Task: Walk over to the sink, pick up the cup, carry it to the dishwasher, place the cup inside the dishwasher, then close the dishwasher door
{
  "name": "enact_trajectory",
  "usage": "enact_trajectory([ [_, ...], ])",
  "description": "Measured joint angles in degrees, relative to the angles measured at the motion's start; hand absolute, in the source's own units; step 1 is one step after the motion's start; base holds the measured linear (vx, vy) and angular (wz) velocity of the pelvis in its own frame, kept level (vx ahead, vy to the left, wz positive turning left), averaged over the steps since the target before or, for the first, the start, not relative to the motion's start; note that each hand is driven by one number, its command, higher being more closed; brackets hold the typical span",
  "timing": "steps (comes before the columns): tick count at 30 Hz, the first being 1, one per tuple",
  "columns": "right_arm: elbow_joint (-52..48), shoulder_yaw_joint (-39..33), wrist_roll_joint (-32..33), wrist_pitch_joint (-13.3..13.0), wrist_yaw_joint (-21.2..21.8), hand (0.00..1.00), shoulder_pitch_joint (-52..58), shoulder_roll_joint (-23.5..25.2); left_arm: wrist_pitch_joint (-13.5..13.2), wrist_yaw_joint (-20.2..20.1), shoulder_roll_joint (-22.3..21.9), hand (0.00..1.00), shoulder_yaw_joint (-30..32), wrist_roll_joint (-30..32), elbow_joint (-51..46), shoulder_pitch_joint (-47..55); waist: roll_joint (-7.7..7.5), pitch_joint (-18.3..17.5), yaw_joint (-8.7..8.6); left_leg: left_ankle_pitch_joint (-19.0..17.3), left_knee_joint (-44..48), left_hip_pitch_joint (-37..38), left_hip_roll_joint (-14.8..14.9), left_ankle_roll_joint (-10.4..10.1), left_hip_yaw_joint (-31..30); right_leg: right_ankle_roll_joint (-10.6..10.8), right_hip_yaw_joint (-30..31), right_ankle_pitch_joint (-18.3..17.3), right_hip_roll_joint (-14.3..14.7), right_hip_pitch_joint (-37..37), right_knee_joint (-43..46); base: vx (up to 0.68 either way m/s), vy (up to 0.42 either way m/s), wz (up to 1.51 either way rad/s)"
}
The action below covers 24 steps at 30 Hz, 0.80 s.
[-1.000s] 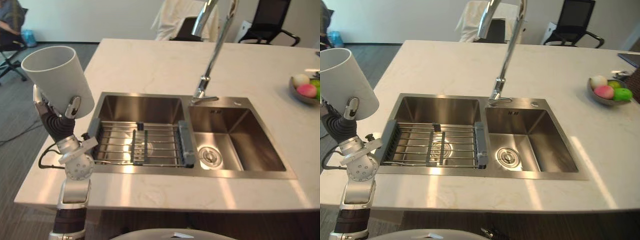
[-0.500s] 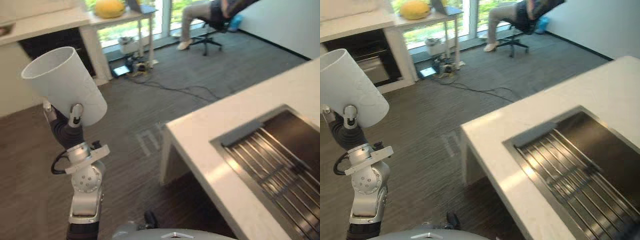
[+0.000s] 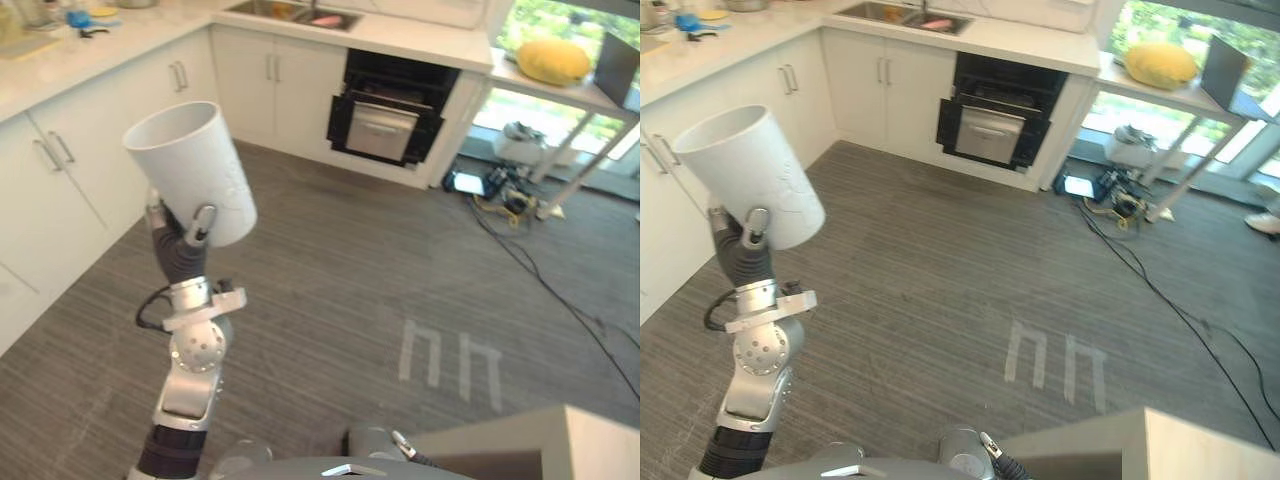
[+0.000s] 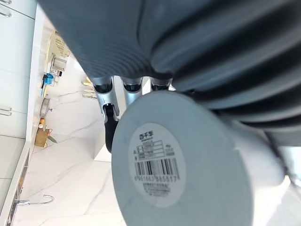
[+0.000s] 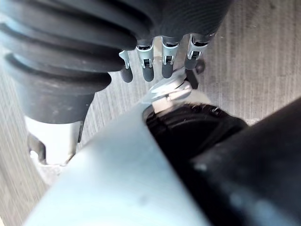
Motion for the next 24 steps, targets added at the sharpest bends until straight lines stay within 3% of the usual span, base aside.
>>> enact_trajectory([
  [1, -0.15, 0.06, -0.73, 0.05, 0.47, 0.0, 0.04, 0.34, 0.65, -0.01, 0.15, 1.0, -1.34, -0.23, -0.2, -0.05, -0.86, -0.51, 0.01, -2.24, 2.07, 0.19, -0.2, -1.18, -0.82, -0.36, -0.06, 2.4, -0.26, -0.51, -4.23, 0.34, -0.435, 0.9],
  [2, -0.01, 0.42, -1.54, 0.13, 1.77, 0.0, 0.4, 0.13, 1.67, -0.07, 0.01, 1.0, -2.1, -0.27, -0.22, 0.85, -1.38, -1.64, 0.12, -4.44, 3.6, 1.21, 0.18, -2.5, -1.81, -0.69, -0.88, 7.61, 0.3, -0.14, -1.57, 0.39, -0.441, 0.75],
  [3, -0.03, 1.08, -2.34, 0.12, 2.32, 0.0, 0.58, -0.32, 2.06, -0.04, -0.11, 1.0, -2.45, -0.28, -0.43, 1.39, -1.01, -2.18, 0.32, -4.99, 3.66, 1.65, 0.67, -3.14, -1.91, -0.86, -0.8, 9.29, 0.88, -0.23, -0.38, 0.35, -0.354, 0.51],
  [6, -0.82, 2.83, -3.98, 0.05, 4.21, 0.0, -0.03, -3.36, 3.51, -0.5, -0.56, 1.0, -3.75, -0.14, -3.45, 2.75, 2.68, -3.84, 0.63, -6.43, 3.56, 1.98, 4.51, -4.33, -1.99, -2.56, -4.64, 7.37, 3.05, -0.64, 3.15, 0.26, -0.23, 0.37],
  [8, -1.12, 4.99, -4.54, 0.02, 4.38, 0.0, -0.5, -3.97, 3.65, -0.9, -0.78, 1.0, -3.72, -0.23, -6.66, 2.89, 2.8, -3.99, 0.6, -5.77, 1.36, 4.34, 5.87, -4.53, -1.84, -3.67, -6.44, 4.41, 3.19, -0.15, 5.45, 0.22, -0.193, 0.46],
  [11, -1.45, 7.24, -4.34, -0.05, 4.33, 0.0, -0.77, -4.12, 3.41, -1.32, -1.07, 1.0, -4.06, -0.4, -9.45, 4.71, 2.63, -5.0, 0.82, -3.48, 4.75, 3.96, 6.07, -2.44, -1.87, -4.12, -8.68, 2.45, 2.84, 2.63, 4.57, 0.18, -0.14, 0.51],
  [12, -1.78, 7.89, -2.93, 0.16, 4.09, 0.0, -0.19, -4.38, 3.37, -2.5, -1.34, 1.0, -5.29, -0.43, -10.66, 6.48, 3.24, -5.71, 0.83, -1.21, 15.81, -1.52, 6.58, -5.32, 0.72, -4.59, -11.9, 2.63, 3.32, 6.44, 1.07, 0.15, -0.079, 0.66],
  [13, -1.98, 7.9, -2.48, 0.2, 3.92, 0.0, 0.0, -4.38, 3.37, -2.68, -1.28, 1.0, -5.79, -0.42, -11.0, 6.68, 3.27, -5.62, 0.87, 0.21, 19.54, -3.69, 7.2, -6.69, 2.44, -4.77, -13.04, 2.54, 3.44, 7.56, 0.31, 0.16, -0.075, 0.86],
  [14, -2.07, 7.9, -1.86, 0.28, 3.45, 0.0, 0.25, -4.34, 3.35, -3.17, -1.47, 1.0, -6.14, -0.4, -11.2, 7.11, 3.26, -5.51, 1.06, 3.12, 25.14, -6.64, 8.58, -6.98, 5.73, -5.18, -14.24, 2.36, 3.68, 9.41, -0.78, 0.14, -0.056, 0.61],
  [15, -2.56, 7.83, -0.78, 0.46, 3.0, 0.0, 0.89, -4.13, 3.35, -3.31, -1.87, 1.0, -6.16, -0.41, -11.08, 7.74, 3.28, -5.17, 1.4, 7.64, 30.54, -9.27, 11.69, -5.95, 11.22, -5.93, -15.43, 2.48, 4.04, 12.63, -2.77, 0.21, -0.063, 0.69],
  [16, -4.19, 7.71, -0.31, 0.9, 2.52, 0.0, 2.0, -3.61, 3.22, -3.33, -2.28, 1.0, -5.56, -0.53, -10.68, 8.04, 1.94, -4.79, 1.76, 11.93, 34.37, -10.79, 15.08, -4.77, 16.79, -6.38, -16.7, 2.9, 3.95, 16.27, -5.75, 0.26, -0.051, 0.58],
  [17, -4.57, 7.67, -0.27, 1.02, 2.22, 0.0, 2.25, -3.34, 3.16, -3.38, -2.45, 1.0, -5.22, -0.75, -10.56, 8.02, 1.71, -4.9, 2.01, 12.96, 35.74, -11.32, 16.83, -4.08, 19.27, -6.51, -17.58, 3.25, 3.72, 17.76, -7.1, 0.23, -0.028, 0.49],
  [18, -4.63, 7.57, -0.05, 1.17, 2.01, 0.0, 2.34, -3.08, 2.76, -3.63, -2.67, 1.0, -4.96, -0.85, -10.35, 7.98, 2.09, -4.87, 2.25, 10.27, 35.99, -11.72, 19.06, -3.14, 23.29, -6.2, -18.43, 3.73, 3.36, 19.42, -8.66, 0.22, 0.023, 0.52],
  [19, -4.12, 6.51, 0.08, 1.29, 1.83, 0.0, 1.93, -2.64, 1.39, -4.94, -3.19, 1.0, -4.32, -0.85, -9.73, 7.61, 1.13, -5.23, 2.25, 5.65, 29.93, -11.77, 20.27, -2.02, 29.09, -5.34, -19.79, 4.33, 2.0, 20.96, -10.94, 0.16, 0.049, 0.5],
  [21, -2.2, 5.59, 0.07, 1.24, 1.86, 0.0, 1.34, -2.89, 0.24, -6.09, -2.76, 1.0, -3.56, -0.86, -7.71, 6.86, 0.76, -5.24, 2.28, 4.08, 14.62, -10.33, 17.99, -1.99, 33.65, -4.12, -20.81, 5.04, -0.38, 21.49, -12.97, 0.17, 0.131, 0.45],
  [22, -0.8, 5.27, 0.08, 1.06, 1.92, 0.0, 0.59, -3.32, 0.03, -6.78, -2.53, 1.0, -2.86, -0.87, -6.08, 6.44, 0.99, -5.15, 2.1, 7.36, -0.57, -8.43, 14.93, -2.65, 33.73, -2.7, -20.88, 5.35, -1.93, 21.48, -13.68, 0.18, 0.175, 0.31],
  [23, 0.45, 4.5, 0.07, 0.95, 1.96, 0.0, 0.53, -3.73, 0.01, -6.97, -2.8, 1.0, -2.55, -0.9, -4.93, 6.4, 1.7, -5.03, 2.08, 15.91, -8.83, -6.63, 13.03, -4.66, 32.42, -1.31, -20.43, 5.1, -1.98, 21.66, -13.87, 0.21, 0.151, 0.35],
  [24, 0.77, 3.88, 0.1, 0.8, 2.03, 0.0, -0.52, -3.05, 0.37, -6.99, -2.04, 1.0, -1.73, -0.96, -3.31, 6.45, 1.01, -5.08, 1.39, 17.77, -12.49, -4.47, 10.66, -3.51, 32.48, -1.44, -16.58, 5.1, -2.2, 22.03, -15.45, 0.16, 0.092, 0.38],
])
